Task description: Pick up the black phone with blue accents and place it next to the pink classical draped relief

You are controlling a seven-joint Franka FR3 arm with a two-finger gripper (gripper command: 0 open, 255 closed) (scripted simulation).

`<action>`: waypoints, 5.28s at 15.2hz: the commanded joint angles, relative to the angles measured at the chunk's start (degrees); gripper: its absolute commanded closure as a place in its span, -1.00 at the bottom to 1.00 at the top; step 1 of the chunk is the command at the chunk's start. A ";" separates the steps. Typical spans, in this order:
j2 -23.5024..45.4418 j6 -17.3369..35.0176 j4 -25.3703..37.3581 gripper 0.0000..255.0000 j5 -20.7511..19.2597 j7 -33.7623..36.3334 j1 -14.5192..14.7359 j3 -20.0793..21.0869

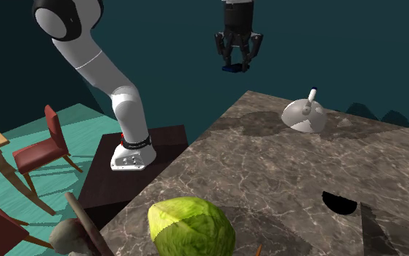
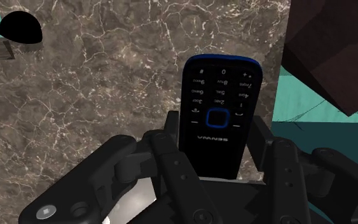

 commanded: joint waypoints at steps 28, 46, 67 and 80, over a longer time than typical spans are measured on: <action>6.48 -7.19 19.21 1.00 -2.40 -34.06 -1.60 -29.53; -2.27 -13.26 46.83 1.00 -12.41 -48.65 43.78 -80.73; 2.81 7.13 19.68 1.00 -7.22 -49.29 27.08 -74.90; 2.09 16.88 9.47 1.00 -8.40 -48.51 24.61 -75.23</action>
